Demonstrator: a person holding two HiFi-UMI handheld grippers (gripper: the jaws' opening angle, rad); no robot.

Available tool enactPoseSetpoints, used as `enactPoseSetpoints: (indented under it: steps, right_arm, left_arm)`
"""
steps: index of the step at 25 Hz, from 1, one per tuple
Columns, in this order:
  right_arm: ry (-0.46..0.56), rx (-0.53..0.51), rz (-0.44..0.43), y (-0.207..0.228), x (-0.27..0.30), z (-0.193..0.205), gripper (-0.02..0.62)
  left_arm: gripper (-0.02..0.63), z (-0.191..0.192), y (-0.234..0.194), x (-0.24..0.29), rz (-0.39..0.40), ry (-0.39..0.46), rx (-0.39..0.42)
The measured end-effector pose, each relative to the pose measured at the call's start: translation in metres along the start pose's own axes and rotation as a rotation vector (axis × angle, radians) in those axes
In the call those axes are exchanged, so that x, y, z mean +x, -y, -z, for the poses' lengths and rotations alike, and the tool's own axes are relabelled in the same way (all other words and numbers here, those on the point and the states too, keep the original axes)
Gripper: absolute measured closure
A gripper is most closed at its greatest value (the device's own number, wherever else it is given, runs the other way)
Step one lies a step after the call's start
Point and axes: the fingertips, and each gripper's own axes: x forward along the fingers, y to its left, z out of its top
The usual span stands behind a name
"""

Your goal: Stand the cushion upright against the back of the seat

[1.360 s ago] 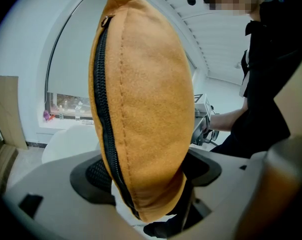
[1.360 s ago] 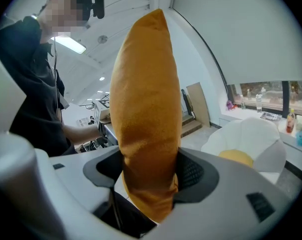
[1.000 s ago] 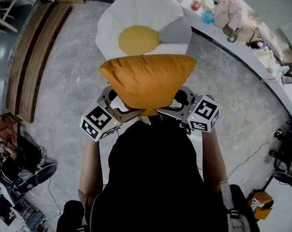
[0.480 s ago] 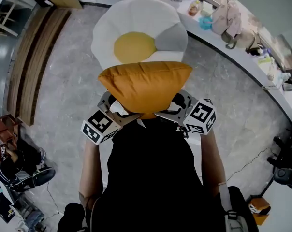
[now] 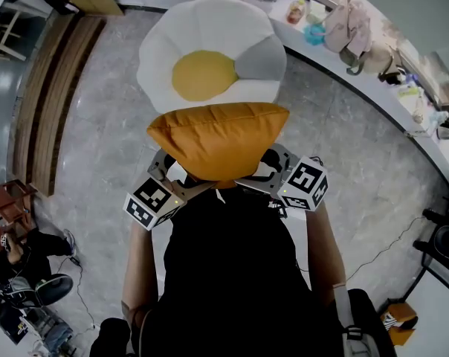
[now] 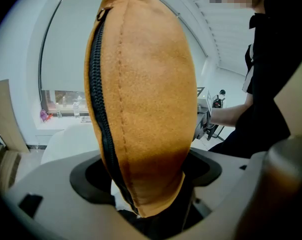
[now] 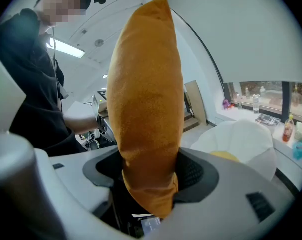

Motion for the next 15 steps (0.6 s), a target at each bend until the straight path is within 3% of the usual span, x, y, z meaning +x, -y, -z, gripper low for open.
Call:
enactPoseSetpoints:
  steps: [15]
  right_arm:
    - [-0.013, 0.042, 0.111, 0.062, 0.016, -0.036, 0.279]
  left_arm:
    - [0.198, -0.034, -0.069, 0.021, 0.096, 0.001, 0.069]
